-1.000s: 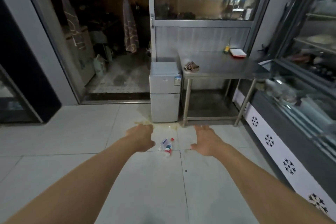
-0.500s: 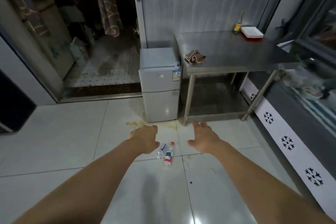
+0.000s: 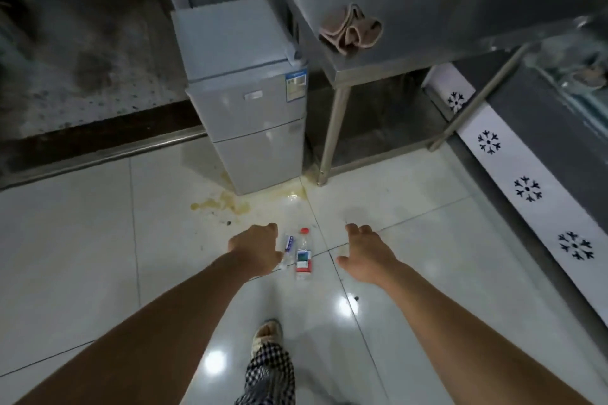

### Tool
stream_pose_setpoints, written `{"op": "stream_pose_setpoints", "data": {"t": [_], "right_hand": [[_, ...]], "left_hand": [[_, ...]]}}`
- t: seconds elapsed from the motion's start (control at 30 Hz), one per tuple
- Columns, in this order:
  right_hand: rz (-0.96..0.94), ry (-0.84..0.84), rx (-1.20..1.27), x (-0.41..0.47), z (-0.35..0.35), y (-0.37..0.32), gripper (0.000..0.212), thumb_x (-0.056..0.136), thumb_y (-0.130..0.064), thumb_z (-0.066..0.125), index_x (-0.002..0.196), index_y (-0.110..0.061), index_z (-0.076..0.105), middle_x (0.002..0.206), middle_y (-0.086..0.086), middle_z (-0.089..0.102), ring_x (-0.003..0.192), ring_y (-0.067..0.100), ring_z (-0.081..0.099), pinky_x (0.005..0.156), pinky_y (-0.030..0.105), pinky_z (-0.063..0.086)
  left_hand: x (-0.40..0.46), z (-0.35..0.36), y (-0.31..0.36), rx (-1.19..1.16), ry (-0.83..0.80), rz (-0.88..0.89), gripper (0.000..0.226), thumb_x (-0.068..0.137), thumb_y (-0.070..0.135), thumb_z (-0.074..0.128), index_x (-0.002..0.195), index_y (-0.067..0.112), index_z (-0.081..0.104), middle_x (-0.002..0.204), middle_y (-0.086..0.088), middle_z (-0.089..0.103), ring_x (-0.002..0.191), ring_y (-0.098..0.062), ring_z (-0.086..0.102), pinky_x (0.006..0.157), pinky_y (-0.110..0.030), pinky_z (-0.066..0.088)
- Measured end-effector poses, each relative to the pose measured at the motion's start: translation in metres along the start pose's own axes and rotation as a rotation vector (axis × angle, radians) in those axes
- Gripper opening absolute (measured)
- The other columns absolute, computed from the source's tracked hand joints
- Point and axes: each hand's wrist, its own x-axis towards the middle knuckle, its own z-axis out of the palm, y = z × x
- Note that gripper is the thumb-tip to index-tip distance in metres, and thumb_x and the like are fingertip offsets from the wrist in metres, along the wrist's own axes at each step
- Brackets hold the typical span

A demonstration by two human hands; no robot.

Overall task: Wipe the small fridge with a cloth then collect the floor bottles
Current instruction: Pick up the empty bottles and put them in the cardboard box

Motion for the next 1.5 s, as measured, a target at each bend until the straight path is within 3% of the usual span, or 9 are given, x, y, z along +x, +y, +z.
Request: {"op": "stream_pose_setpoints", "data": {"t": [0.33, 0.63, 0.93, 1.07, 1.23, 1.5], "right_hand": [[0.056, -0.051, 0.058, 0.163, 0.125, 0.001, 0.058, 0.092, -0.035, 0.055, 0.139, -0.013, 0.029, 0.133, 0.011, 0.043, 0.121, 0.026, 0.046, 0.093, 0.035, 0.045], [0.092, -0.072, 0.116, 0.332, 0.306, 0.045, 0.061, 0.091, -0.037, 0.057, 0.138, -0.011, 0.028, 0.127, 0.012, 0.046, 0.118, 0.027, 0.048, 0.088, 0.035, 0.045], [0.198, 0.09, 0.261, 0.45, 0.439, 0.079, 0.08, 0.086, -0.041, 0.062, 0.145, -0.009, 0.016, 0.134, 0.015, 0.042, 0.123, 0.03, 0.044, 0.093, 0.041, 0.044], [0.236, 0.148, 0.293, 0.474, 0.47, 0.084, 0.087, 0.078, -0.049, 0.068, 0.141, -0.011, 0.021, 0.128, 0.013, 0.046, 0.117, 0.029, 0.049, 0.086, 0.04, 0.047], [0.248, 0.16, 0.341, 0.485, 0.486, 0.087, 0.071, 0.078, -0.044, 0.068, 0.127, -0.008, 0.032, 0.119, 0.015, 0.054, 0.107, 0.031, 0.055, 0.081, 0.035, 0.047], [0.259, 0.167, 0.314, 0.457, 0.438, 0.092, 0.059, 0.08, -0.039, 0.066, 0.118, -0.006, 0.035, 0.115, 0.015, 0.055, 0.103, 0.031, 0.057, 0.08, 0.037, 0.048]], "left_hand": [[0.171, 0.106, -0.051, -0.02, -0.105, -0.024, 0.041, 0.091, 0.04, 0.051, 0.125, 0.019, 0.043, 0.122, -0.004, 0.058, 0.115, -0.024, 0.054, 0.09, -0.033, 0.043], [0.334, 0.292, -0.081, -0.027, -0.178, -0.079, 0.044, 0.09, 0.039, 0.052, 0.126, 0.015, 0.043, 0.124, -0.007, 0.056, 0.118, -0.027, 0.051, 0.093, -0.038, 0.042], [0.454, 0.422, -0.073, -0.157, 0.026, -0.174, 0.049, 0.088, 0.038, 0.057, 0.125, 0.012, 0.037, 0.125, -0.011, 0.052, 0.116, -0.031, 0.05, 0.092, -0.042, 0.038], [0.486, 0.449, -0.073, -0.2, 0.063, -0.207, 0.054, 0.086, 0.043, 0.06, 0.124, 0.012, 0.036, 0.125, -0.01, 0.053, 0.113, -0.032, 0.052, 0.091, -0.042, 0.041], [0.5, 0.461, -0.075, -0.291, 0.029, -0.209, 0.064, 0.08, 0.042, 0.068, 0.124, 0.013, 0.033, 0.122, -0.011, 0.057, 0.107, -0.035, 0.057, 0.088, -0.041, 0.045], [0.476, 0.423, -0.072, -0.206, -0.005, -0.242, 0.062, 0.078, 0.043, 0.067, 0.119, 0.008, 0.036, 0.114, -0.014, 0.06, 0.103, -0.036, 0.057, 0.08, -0.037, 0.042]]}}
